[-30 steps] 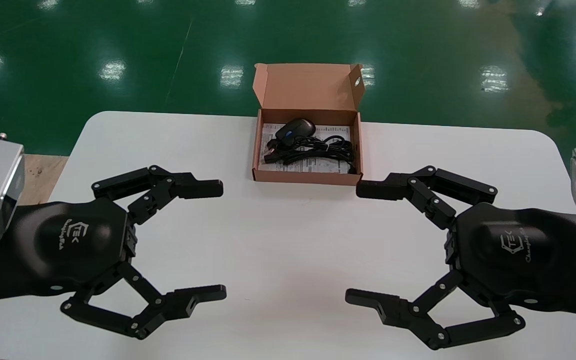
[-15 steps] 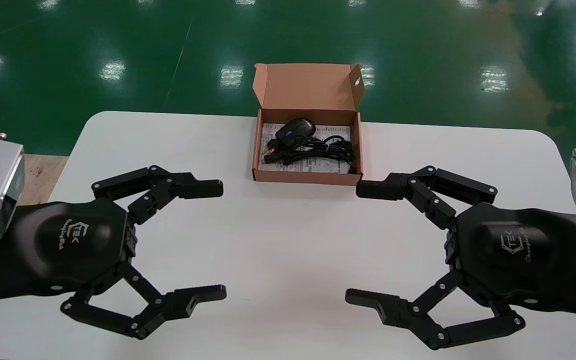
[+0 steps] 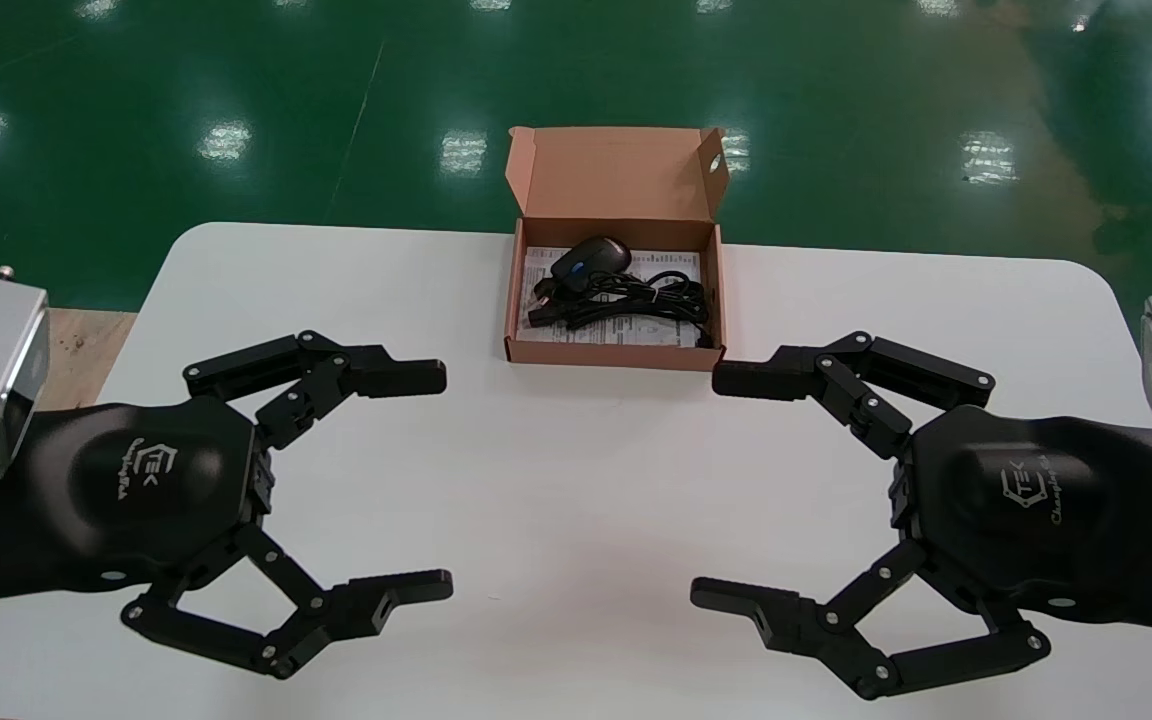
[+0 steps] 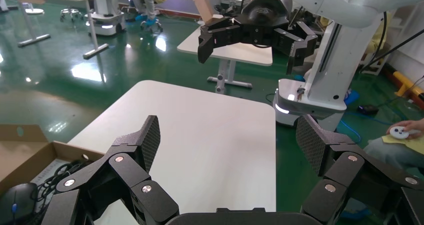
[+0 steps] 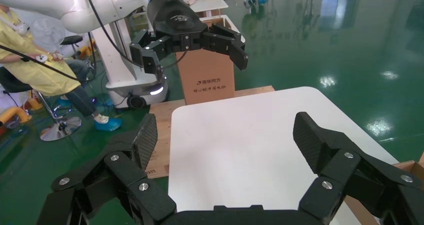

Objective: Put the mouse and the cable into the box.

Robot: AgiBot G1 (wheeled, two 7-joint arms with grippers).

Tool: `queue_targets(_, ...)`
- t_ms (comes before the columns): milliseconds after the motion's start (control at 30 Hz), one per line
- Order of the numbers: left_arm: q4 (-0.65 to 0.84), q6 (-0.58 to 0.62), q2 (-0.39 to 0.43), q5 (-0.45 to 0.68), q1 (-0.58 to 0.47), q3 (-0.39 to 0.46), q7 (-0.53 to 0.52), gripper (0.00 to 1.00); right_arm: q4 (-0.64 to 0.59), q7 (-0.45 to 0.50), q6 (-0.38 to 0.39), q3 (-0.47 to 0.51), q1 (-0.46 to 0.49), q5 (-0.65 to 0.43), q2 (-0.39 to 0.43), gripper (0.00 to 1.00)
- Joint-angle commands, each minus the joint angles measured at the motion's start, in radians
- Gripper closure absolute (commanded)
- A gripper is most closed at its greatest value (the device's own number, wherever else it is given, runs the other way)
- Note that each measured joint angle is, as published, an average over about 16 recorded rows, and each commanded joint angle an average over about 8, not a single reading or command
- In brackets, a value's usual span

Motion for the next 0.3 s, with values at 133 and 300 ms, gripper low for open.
queue_targets(133,0.0,0.0,0.0,0.0,0.0,0.0,0.0,0.0,0.0,0.0,0.0,0.0,0.0,0.0,0.0,0.0)
queue_targets(300,0.0,0.0,0.0,0.0,0.0,0.0,0.0,0.0,0.0,0.0,0.0,0.0,0.0,0.0,0.0,0.0)
